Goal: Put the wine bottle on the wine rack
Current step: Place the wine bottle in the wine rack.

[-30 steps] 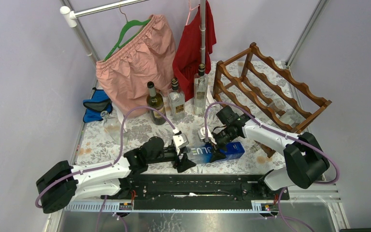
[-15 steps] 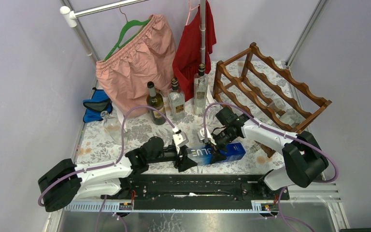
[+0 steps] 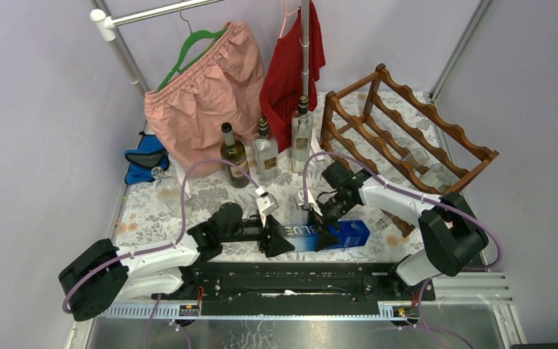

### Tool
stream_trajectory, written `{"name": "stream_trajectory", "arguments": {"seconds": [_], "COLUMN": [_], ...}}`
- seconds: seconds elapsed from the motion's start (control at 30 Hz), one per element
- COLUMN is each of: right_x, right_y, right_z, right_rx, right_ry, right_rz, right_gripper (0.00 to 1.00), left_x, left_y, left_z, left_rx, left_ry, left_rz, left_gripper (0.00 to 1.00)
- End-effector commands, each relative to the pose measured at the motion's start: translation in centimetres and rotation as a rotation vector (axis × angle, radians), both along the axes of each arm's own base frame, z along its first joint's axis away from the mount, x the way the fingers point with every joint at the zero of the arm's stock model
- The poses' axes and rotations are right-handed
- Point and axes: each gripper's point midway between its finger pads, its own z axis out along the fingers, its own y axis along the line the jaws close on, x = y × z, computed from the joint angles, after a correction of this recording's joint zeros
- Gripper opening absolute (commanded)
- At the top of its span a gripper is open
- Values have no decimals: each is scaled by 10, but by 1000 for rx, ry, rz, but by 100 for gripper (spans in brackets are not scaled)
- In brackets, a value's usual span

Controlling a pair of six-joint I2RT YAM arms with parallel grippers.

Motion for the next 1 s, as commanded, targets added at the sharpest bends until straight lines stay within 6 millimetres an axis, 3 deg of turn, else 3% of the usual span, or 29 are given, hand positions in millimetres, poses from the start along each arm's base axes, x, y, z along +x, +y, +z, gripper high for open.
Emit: {"name": "stream_trajectory", "arguments": {"seconds": [0.0,0.2,0.4,0.63,0.97], "right_x": [18,35,52,55,59], "right_y": [29,34,26,16,10], "right_z": [28,60,117,177,221], "right_rx": [84,41,108,213,282], "right_ry": [20,23,-51,-98,-158], "right_rz": [-41,-124,-229,-270,-330], "right_gripper": [96,100,100,100,100], "left_x": [4,4,6,13,26], "left_y": [7,24,45,65,67], "left_z": [15,16,22,47,62], "left_rx": [-116,-211,-397,-617,-702], "left_ry": [139,222,362,445,492], "left_rz": [84,175,323,415,468], "left_gripper": [0,0,0,0,0]}}
